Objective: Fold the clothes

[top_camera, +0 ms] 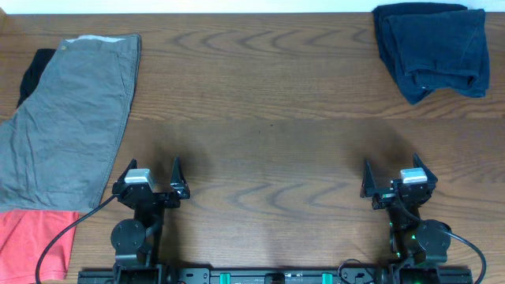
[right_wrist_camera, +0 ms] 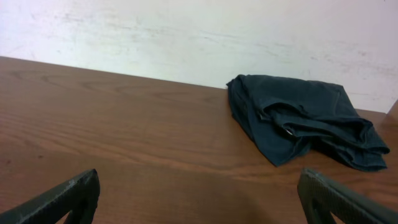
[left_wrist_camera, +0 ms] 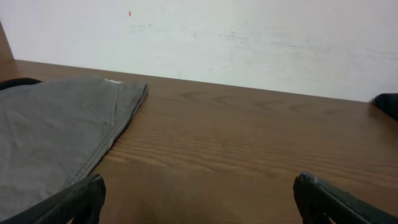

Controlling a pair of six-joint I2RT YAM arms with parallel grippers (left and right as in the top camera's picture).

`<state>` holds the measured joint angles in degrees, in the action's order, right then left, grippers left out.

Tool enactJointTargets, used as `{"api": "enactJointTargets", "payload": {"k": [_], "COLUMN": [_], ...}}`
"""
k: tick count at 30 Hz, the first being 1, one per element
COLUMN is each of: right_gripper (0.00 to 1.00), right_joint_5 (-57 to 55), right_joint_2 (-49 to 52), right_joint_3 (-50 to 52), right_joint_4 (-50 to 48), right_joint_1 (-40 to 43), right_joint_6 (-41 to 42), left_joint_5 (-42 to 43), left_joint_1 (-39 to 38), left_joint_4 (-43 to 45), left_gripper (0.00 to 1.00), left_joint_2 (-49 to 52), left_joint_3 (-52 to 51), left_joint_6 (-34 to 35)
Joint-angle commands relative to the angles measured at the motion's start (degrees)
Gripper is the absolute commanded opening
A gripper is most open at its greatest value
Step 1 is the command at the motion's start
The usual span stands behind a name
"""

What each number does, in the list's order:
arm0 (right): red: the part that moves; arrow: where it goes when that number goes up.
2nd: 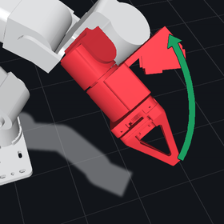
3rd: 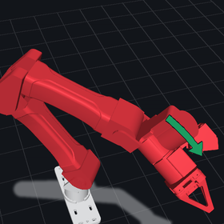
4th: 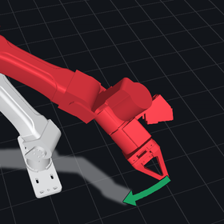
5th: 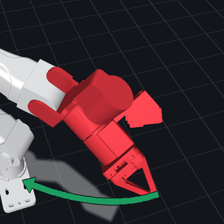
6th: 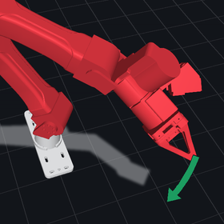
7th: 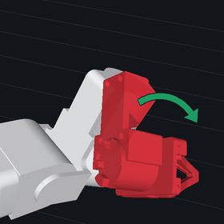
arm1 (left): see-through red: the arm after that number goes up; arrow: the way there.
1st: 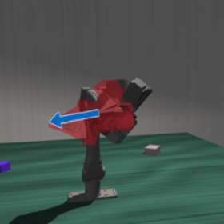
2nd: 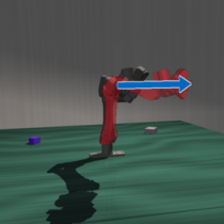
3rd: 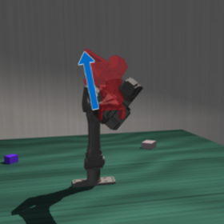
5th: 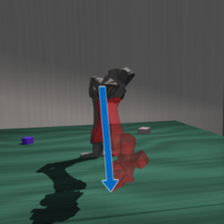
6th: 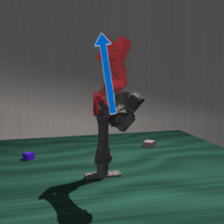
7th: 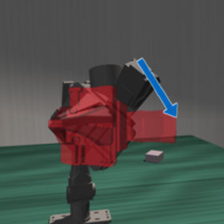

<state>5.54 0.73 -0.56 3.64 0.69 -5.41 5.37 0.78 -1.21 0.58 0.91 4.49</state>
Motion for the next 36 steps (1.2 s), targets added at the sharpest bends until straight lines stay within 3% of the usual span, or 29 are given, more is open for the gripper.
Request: {"api": "enactJointTargets", "payload": {"k": [1,36], "right_gripper": [0.99,0.99], "right_joint_5": [-0.2,-0.2], "right_joint_2": [-0.3,-0.3], "right_joint_3": [0.2,0.2], "right_joint_4": [0.1,0.0], "right_joint_1": [-0.7,-0.7], "right_joint_6": [0.7,0.7], "left_joint_5": [0.6,0.6], "left_joint_1": [0.4,0.4], "left_joint_4": [-2.4,0.2], "left_gripper": [0.98,0.98], "left_joint_2": [-0.3,-0.3], "left_joint_3": [-0.7,-0.7], "left_joint_6": [-0.1,0.1]}}
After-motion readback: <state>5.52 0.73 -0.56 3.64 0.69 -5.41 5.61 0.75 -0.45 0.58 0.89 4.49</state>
